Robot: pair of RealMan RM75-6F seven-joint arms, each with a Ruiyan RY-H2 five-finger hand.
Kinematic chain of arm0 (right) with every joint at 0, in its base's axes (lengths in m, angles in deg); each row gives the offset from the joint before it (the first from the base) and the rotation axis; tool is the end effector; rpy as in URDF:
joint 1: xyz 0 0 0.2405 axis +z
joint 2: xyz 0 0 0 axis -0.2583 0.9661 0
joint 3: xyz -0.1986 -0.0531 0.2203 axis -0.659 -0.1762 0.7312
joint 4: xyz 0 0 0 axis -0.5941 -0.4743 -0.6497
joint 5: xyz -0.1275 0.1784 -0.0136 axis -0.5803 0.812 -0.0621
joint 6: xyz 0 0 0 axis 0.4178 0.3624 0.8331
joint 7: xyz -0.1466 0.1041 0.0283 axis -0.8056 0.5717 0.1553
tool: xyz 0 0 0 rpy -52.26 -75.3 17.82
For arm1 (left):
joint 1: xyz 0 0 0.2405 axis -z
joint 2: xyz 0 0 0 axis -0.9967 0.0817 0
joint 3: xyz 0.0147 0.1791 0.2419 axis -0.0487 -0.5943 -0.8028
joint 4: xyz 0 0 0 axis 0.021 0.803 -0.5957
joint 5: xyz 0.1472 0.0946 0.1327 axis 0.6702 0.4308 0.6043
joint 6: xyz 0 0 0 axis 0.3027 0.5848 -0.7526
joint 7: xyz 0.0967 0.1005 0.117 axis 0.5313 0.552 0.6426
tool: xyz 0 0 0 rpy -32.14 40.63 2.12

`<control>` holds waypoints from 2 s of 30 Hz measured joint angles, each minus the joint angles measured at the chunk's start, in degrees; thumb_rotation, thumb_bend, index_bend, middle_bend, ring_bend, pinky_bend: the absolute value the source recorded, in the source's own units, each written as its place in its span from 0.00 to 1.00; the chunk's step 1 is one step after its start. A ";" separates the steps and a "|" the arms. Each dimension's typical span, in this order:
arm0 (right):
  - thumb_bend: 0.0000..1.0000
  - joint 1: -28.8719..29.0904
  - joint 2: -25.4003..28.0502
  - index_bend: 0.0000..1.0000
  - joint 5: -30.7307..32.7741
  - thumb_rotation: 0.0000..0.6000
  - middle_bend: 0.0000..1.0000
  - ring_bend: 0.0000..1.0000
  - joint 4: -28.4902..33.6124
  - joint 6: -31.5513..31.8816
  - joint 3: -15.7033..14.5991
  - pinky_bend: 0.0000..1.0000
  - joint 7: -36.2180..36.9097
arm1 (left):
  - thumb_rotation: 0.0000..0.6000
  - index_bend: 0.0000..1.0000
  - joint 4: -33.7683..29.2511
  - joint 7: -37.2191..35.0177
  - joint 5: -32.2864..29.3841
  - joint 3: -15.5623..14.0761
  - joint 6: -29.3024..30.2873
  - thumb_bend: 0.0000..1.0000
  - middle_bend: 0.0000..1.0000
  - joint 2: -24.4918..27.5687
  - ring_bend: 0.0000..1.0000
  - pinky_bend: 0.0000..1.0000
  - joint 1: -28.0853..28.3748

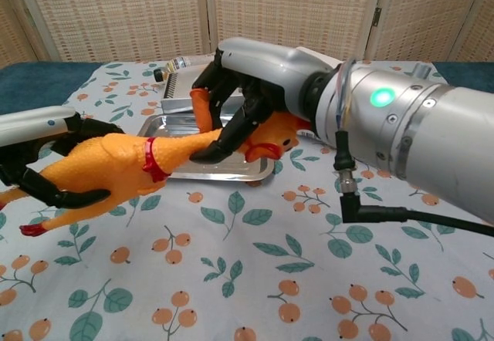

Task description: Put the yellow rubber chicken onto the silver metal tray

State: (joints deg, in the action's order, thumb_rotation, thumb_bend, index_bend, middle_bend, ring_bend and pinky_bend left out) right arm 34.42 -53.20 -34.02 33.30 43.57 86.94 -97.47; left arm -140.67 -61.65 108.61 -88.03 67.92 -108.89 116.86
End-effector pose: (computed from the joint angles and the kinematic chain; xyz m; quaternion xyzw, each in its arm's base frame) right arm -0.0153 -0.3288 -0.0585 0.6934 -0.4874 0.4671 0.2519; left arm -0.2056 0.3014 0.0154 -0.7047 -0.5236 -0.4149 0.2390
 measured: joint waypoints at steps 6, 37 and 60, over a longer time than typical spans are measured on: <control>0.35 -0.40 0.62 0.93 -0.06 1.00 0.66 0.79 -0.66 0.58 0.03 1.00 0.02 | 1.00 0.00 -1.68 -13.87 3.36 -1.76 -5.03 0.29 0.00 4.31 0.00 0.00 2.82; 0.35 -2.31 2.92 0.93 -0.42 1.00 0.66 0.79 -11.10 -2.21 1.94 1.00 8.71 | 1.00 0.00 12.43 -10.54 -6.16 4.20 7.27 0.30 0.00 4.57 0.00 0.00 -1.50; 0.34 -0.54 -23.82 0.90 -12.91 1.00 0.66 0.73 -55.27 -2.34 3.70 1.00 31.56 | 1.00 0.00 12.32 -15.32 -0.92 2.20 5.39 0.31 0.00 7.08 0.00 0.00 -2.90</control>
State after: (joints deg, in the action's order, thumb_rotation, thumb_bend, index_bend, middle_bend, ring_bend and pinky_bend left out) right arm 33.88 -77.01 -46.93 -21.97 41.23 90.64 -65.91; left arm -128.35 -76.97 107.69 -85.83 73.31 -101.81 113.96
